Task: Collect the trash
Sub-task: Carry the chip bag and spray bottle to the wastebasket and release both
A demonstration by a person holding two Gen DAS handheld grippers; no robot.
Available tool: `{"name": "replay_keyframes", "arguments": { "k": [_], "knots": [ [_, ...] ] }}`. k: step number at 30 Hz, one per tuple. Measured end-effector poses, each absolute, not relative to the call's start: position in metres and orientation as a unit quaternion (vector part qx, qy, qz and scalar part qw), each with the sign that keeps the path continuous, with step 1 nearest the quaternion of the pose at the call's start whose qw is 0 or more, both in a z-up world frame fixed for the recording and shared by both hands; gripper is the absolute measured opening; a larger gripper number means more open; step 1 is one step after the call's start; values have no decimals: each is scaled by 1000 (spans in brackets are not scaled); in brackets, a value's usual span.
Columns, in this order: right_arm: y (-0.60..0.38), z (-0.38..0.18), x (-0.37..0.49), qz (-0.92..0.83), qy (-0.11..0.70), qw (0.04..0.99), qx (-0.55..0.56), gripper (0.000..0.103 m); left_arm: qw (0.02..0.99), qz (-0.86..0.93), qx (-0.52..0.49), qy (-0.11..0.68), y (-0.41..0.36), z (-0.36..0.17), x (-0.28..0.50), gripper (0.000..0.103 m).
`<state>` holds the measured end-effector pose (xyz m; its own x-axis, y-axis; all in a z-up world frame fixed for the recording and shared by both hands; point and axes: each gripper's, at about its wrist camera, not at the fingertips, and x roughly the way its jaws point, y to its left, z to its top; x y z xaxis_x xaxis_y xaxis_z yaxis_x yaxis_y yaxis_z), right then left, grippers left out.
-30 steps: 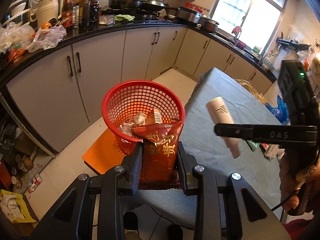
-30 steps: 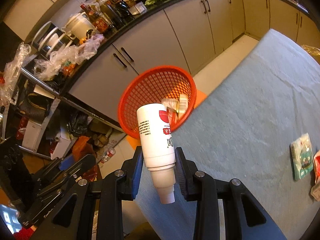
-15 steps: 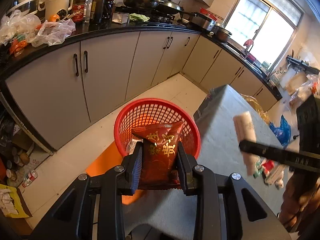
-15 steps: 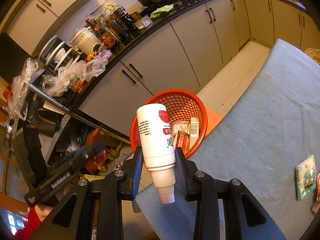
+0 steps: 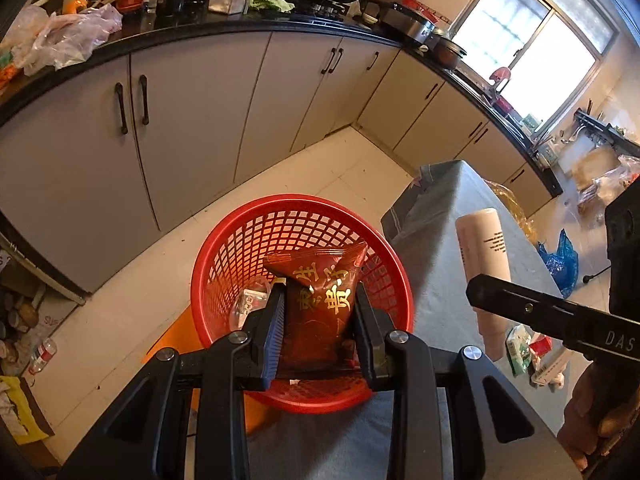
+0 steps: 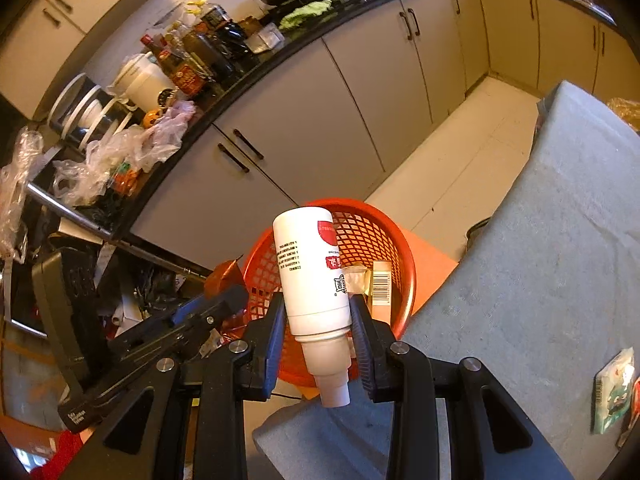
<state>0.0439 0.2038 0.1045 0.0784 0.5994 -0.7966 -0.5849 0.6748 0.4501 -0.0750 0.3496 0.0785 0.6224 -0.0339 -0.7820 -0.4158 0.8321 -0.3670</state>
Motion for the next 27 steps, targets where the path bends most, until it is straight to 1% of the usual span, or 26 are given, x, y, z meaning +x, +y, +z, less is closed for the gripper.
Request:
{"name": "replay_keyframes", "arguments": {
  "k": [5, 14, 17, 19, 27],
  "knots": [
    [212, 92, 54, 393, 559, 730, 11, 34, 854, 106, -272, 431, 355, 65, -69, 30],
    [233, 71, 72, 376, 576, 726, 17, 36, 858, 96, -258, 433, 352, 67, -60, 30],
    [236, 69, 75, 371, 580, 725, 17, 36, 860, 93, -254, 432, 351, 70, -59, 37],
    [236, 70, 76, 369, 579, 726, 22, 37, 861, 96, -254, 430, 352, 71, -61, 46],
    [212, 91, 71, 365, 564, 739, 49, 38, 871, 96, -238, 419, 346, 82, -73, 50]
  ]
}}
